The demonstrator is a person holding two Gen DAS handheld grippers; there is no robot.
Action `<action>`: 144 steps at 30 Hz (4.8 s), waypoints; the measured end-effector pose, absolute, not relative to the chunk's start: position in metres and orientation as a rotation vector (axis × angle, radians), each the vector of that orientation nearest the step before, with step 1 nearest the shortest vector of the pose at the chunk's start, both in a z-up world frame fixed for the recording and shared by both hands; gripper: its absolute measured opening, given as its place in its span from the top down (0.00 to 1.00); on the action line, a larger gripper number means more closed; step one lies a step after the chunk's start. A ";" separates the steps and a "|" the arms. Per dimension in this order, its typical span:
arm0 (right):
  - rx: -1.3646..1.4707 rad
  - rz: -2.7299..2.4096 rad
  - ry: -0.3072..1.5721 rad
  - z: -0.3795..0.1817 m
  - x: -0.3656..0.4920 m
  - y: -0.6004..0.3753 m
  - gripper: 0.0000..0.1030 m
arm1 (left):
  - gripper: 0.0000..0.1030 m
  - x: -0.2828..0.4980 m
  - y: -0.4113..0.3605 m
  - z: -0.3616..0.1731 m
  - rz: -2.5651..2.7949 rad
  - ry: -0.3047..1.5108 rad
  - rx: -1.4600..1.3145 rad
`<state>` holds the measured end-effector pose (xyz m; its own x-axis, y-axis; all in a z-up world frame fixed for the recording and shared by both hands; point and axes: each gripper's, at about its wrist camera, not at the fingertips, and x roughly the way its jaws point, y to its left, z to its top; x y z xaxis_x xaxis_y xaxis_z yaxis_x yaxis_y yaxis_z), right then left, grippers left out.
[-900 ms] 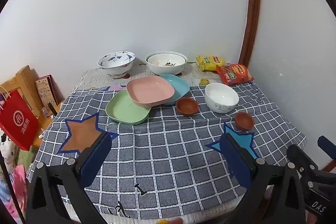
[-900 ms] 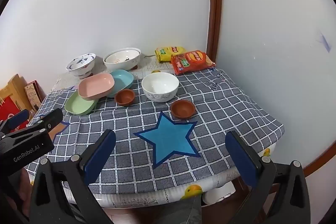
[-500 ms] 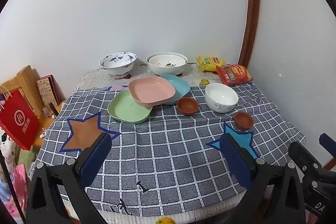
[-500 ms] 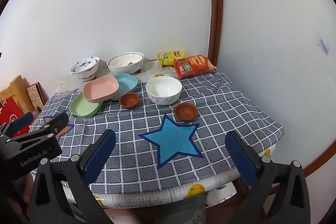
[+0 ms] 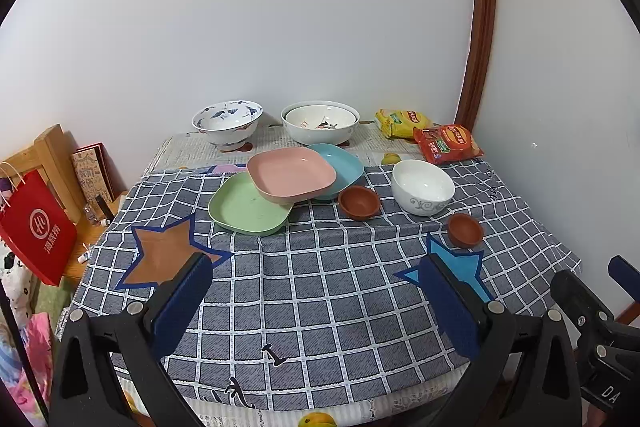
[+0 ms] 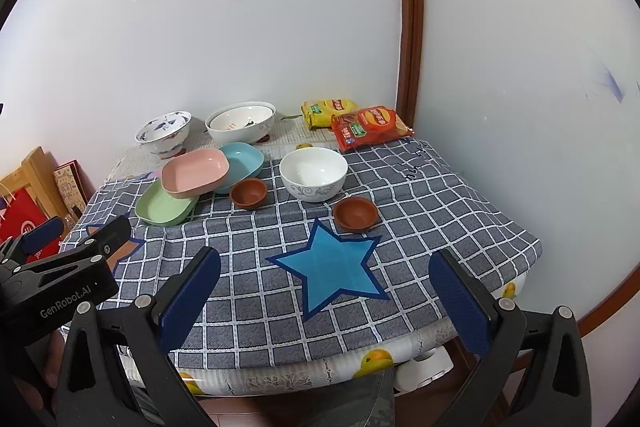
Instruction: Organize plates and bowls
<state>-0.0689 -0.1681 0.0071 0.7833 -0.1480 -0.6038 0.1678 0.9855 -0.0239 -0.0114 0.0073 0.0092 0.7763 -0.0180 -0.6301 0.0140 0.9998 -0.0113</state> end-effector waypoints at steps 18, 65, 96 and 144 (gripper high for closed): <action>0.029 -0.166 0.645 0.005 -0.071 -0.167 0.01 | 0.00 -0.017 0.004 0.008 -0.019 0.673 -0.001; 0.020 -0.154 0.623 0.013 -0.074 -0.163 0.01 | 0.00 -0.019 0.005 0.013 -0.017 0.669 0.002; -0.021 -0.140 0.648 0.017 -0.031 -0.159 0.01 | 0.00 0.024 0.002 0.019 -0.031 0.690 0.008; -0.034 0.058 0.817 -0.070 0.212 -0.096 0.13 | 0.09 0.228 0.093 -0.075 0.077 0.915 -0.040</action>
